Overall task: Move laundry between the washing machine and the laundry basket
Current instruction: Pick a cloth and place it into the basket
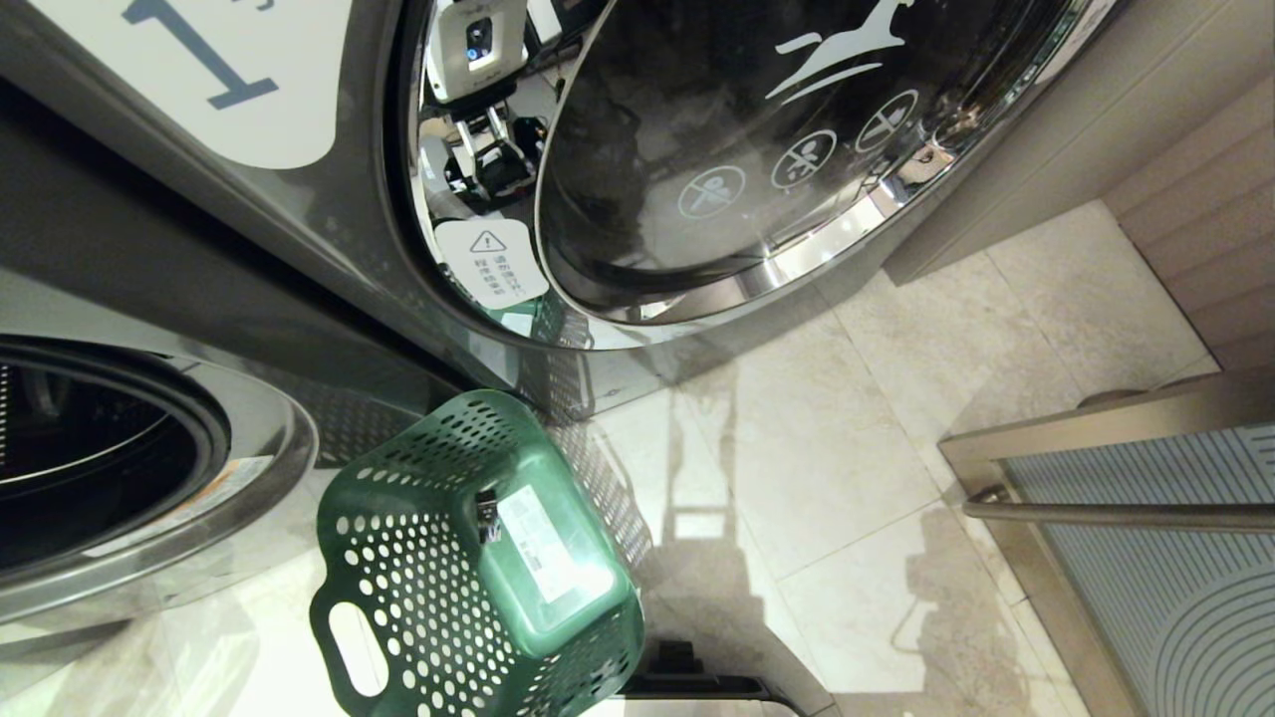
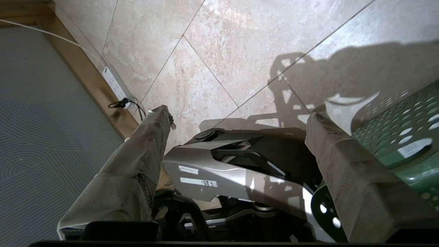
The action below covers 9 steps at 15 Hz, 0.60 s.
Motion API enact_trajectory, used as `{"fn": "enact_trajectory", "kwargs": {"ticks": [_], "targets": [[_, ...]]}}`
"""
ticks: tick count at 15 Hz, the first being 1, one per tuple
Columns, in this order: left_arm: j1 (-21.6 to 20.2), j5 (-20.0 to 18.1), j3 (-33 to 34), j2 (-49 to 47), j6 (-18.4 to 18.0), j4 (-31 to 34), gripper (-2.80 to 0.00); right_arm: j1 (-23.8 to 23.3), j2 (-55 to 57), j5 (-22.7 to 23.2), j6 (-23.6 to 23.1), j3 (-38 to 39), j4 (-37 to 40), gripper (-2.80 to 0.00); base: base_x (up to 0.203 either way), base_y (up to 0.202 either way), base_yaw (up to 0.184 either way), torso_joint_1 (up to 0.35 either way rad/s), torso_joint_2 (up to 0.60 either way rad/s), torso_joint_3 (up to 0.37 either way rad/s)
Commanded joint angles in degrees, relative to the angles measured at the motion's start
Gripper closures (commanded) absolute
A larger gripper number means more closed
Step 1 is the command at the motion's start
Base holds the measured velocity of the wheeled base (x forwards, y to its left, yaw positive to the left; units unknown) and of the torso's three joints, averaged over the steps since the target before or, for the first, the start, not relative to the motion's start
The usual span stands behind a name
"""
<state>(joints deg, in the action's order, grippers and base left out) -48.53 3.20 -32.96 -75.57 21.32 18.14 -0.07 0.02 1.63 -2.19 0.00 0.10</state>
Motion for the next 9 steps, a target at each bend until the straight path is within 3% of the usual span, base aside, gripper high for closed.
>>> {"fn": "enact_trajectory", "kwargs": {"ticks": [1, 3, 6, 9], "targets": [[-1.63, -1.64, -5.47, -7.78, 0.12, -1.54, -2.8, -0.01, 0.06, 0.04, -0.09, 0.0, -0.01, 0.0, 0.0, 0.0, 0.0, 0.0, 0.0, 0.0], [-1.79, -5.54, -10.69, -14.31, -0.17, -8.68, -2.8, -0.01, -0.02, 0.04, -0.09, 0.0, -0.01, 0.0, 0.0, 0.0, 0.0, 0.0, 0.0, 0.0], [-1.21, -14.06, -17.26, -23.27, -3.42, -20.38, -2.8, -0.01, -0.02, 0.04, -0.01, 0.0, -0.01, 0.0, 0.0, 0.0, 0.0, 0.0, 0.0, 0.0], [0.95, -17.6, -21.94, -27.61, -4.78, -24.24, -2.8, -0.01, -0.02, 0.04, -0.04, 0.0, -0.01, 0.0, 0.0, 0.0, 0.0, 0.0, 0.0, 0.0]]}}
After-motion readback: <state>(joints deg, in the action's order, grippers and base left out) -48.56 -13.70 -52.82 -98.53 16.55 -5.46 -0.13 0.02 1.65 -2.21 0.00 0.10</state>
